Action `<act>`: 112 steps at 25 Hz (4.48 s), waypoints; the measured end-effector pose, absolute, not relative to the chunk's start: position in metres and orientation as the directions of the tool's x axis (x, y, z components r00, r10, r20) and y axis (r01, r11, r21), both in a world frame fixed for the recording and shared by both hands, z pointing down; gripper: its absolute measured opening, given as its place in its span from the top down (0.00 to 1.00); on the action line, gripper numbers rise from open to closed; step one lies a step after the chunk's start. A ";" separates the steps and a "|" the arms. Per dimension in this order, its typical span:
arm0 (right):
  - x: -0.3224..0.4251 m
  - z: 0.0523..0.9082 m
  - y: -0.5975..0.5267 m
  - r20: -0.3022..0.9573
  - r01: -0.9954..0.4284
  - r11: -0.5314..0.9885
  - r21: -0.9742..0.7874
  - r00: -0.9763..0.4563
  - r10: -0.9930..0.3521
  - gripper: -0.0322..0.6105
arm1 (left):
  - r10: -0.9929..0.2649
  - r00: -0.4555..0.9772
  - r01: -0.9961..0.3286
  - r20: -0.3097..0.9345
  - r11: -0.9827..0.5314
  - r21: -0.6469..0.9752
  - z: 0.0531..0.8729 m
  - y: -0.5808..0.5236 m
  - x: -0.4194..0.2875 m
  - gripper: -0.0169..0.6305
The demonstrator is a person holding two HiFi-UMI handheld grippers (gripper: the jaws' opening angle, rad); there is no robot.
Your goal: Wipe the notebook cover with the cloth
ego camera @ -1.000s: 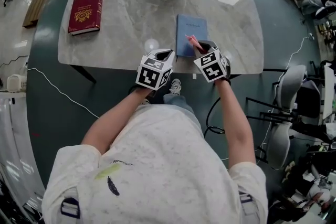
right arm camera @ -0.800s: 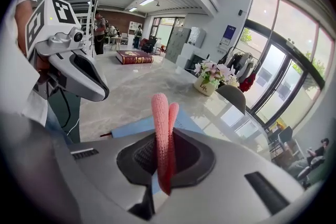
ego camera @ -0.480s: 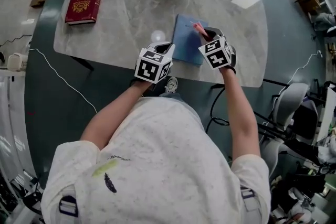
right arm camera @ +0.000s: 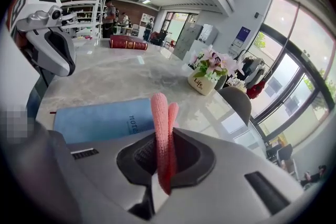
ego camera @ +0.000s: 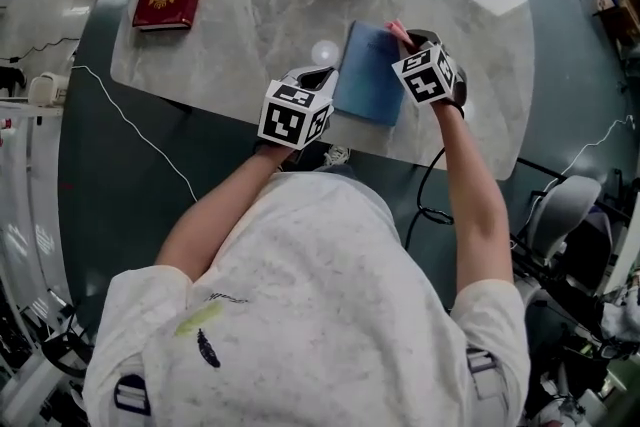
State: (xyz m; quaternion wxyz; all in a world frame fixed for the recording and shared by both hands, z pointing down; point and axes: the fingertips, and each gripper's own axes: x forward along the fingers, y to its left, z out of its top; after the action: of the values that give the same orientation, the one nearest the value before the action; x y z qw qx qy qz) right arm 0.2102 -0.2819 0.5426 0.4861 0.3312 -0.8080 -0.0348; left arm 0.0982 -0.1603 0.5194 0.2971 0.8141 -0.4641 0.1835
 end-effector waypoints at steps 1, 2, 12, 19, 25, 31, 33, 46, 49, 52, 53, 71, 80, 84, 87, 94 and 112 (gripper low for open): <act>0.210 0.548 -0.283 0.773 -0.502 0.783 0.369 -0.302 -0.558 0.93 | -0.646 0.498 -0.867 0.578 -0.389 0.312 0.520 -0.162 0.097 0.96; 0.209 0.553 -0.284 0.782 -0.502 0.787 0.359 -0.299 -0.547 0.93 | -0.645 0.496 -0.868 0.581 -0.388 0.310 0.520 -0.163 0.097 0.96; 0.206 0.576 -0.256 0.821 -0.490 0.824 0.285 -0.319 -0.474 0.93 | -0.621 0.516 -0.855 0.590 -0.417 0.309 0.522 -0.161 0.103 0.96; 0.207 0.578 -0.239 0.820 -0.518 0.812 0.270 -0.319 -0.476 0.93 | -0.607 0.534 -0.842 0.588 -0.443 0.308 0.521 -0.157 0.106 0.96; 0.205 0.579 -0.221 0.824 -0.518 0.815 0.260 -0.321 -0.467 0.93 | -0.600 0.548 -0.832 0.583 -0.462 0.307 0.520 -0.151 0.109 0.96; 0.206 0.579 -0.203 0.827 -0.520 0.818 0.247 -0.327 -0.458 0.93 | -0.594 0.557 -0.825 0.580 -0.473 0.308 0.519 -0.145 0.110 0.96; 0.206 0.579 -0.197 0.828 -0.516 0.822 0.239 -0.334 -0.450 0.93 | -0.593 0.561 -0.823 0.578 -0.478 0.308 0.518 -0.143 0.111 0.96; 0.210 0.579 -0.154 0.835 -0.532 0.825 0.189 -0.355 -0.420 0.93 | -0.583 0.578 -0.810 0.571 -0.496 0.314 0.517 -0.128 0.112 0.96; 0.211 0.579 -0.146 0.835 -0.538 0.823 0.183 -0.356 -0.418 0.93 | -0.578 0.582 -0.806 0.572 -0.500 0.315 0.518 -0.125 0.113 0.96; 0.213 0.579 -0.137 0.831 -0.549 0.817 0.175 -0.362 -0.421 0.93 | -0.573 0.586 -0.803 0.572 -0.507 0.314 0.519 -0.121 0.114 0.96; 0.214 0.579 -0.133 0.829 -0.554 0.815 0.171 -0.365 -0.423 0.93 | -0.572 0.588 -0.801 0.573 -0.510 0.314 0.519 -0.120 0.114 0.96; 0.222 0.565 -0.096 0.814 -0.528 0.828 0.190 -0.386 -0.434 0.93 | -0.581 0.574 -0.810 0.577 -0.505 0.298 0.518 -0.111 0.105 0.96; 0.221 0.518 -0.146 0.760 -0.506 0.817 0.276 -0.406 -0.508 0.93 | -0.603 0.547 -0.833 0.581 -0.459 0.308 0.520 -0.123 0.098 0.96; 0.213 0.506 -0.172 0.740 -0.486 0.820 0.303 -0.421 -0.524 0.93 | -0.616 0.529 -0.846 0.583 -0.432 0.312 0.523 -0.127 0.095 0.96; 0.203 0.501 -0.190 0.731 -0.467 0.826 0.316 -0.435 -0.526 0.93 | -0.628 0.514 -0.856 0.584 -0.411 0.313 0.524 -0.132 0.090 0.96; 0.170 0.499 -0.227 0.723 -0.391 0.860 0.327 -0.483 -0.494 0.93 | -0.664 0.460 -0.888 0.590 -0.340 0.309 0.525 -0.146 0.074 0.96; 0.101 0.550 -0.279 0.789 -0.119 0.917 0.381 -0.475 -0.390 0.93 | -0.697 0.336 -0.937 0.634 -0.179 0.300 0.537 -0.161 0.028 0.96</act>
State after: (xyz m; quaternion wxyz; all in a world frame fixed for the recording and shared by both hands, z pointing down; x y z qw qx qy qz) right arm 0.1009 -0.2790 0.5497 0.4901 0.1499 -0.8475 -0.1382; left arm 0.0276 -0.1608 0.5366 0.3330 0.7464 -0.5472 0.1806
